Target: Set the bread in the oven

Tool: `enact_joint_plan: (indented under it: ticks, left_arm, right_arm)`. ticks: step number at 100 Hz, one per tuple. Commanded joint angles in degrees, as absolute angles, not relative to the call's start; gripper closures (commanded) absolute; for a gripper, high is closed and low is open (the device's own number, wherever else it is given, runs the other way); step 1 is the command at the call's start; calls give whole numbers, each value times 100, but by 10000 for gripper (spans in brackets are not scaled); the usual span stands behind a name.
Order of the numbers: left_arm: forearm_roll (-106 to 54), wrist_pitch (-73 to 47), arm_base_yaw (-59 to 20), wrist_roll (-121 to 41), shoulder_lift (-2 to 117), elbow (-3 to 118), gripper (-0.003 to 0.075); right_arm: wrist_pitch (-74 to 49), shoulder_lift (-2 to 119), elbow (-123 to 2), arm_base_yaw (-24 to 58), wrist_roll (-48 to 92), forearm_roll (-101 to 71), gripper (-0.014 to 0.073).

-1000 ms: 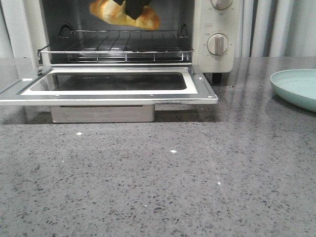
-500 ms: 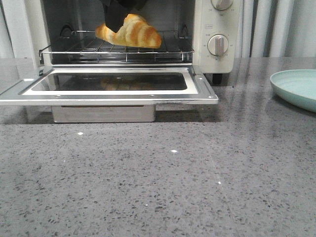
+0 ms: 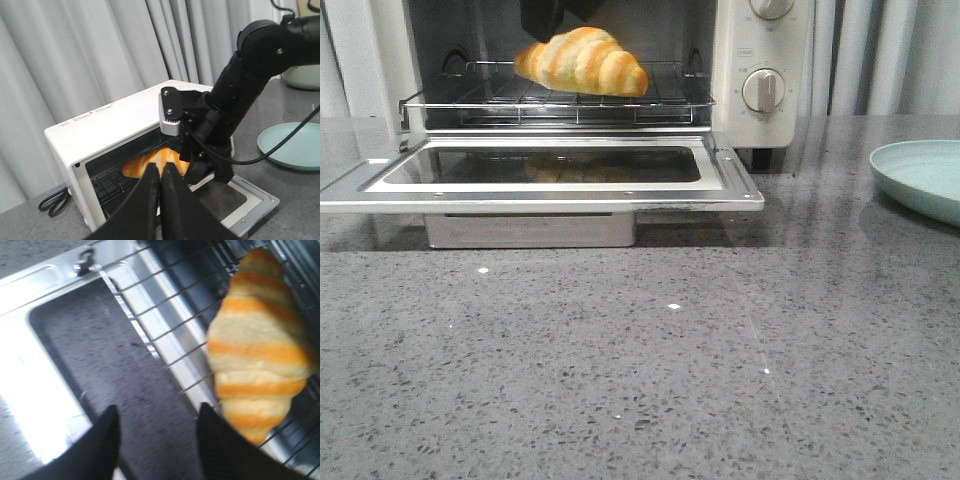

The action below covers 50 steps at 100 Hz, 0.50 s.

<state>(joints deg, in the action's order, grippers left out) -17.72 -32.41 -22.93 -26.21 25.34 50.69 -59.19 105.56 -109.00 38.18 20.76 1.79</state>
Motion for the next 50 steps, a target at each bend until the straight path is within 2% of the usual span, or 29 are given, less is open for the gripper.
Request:
enact_joint_plan:
  ticks: [1,8,14,28,50]
  left_arm:
    - [-1512,-2669,-2292,-2192,2395,5014,742]
    - [-1026,-2619,-2292,-1794,2201,4835,742]
    - [-566,-2619,-2292,-1333,2016,4708,742]
    - [562,-2654,-2292,-102,1655,4393,742]
    - [466,-2813,-2292,368,1450,3972,741]
  right_arm:
    - [-5996,10070,-11052,3890,1860,194,493]
    - [-6299,9927,-11040,3949,1709,194,667]
    - [-6503,9727,-10997,3990,1624,194,635]
    - [-6535,8997,-10445,4002,1445,244,637]
    - [-5518,7031,-8261,3992,1405,482,637]
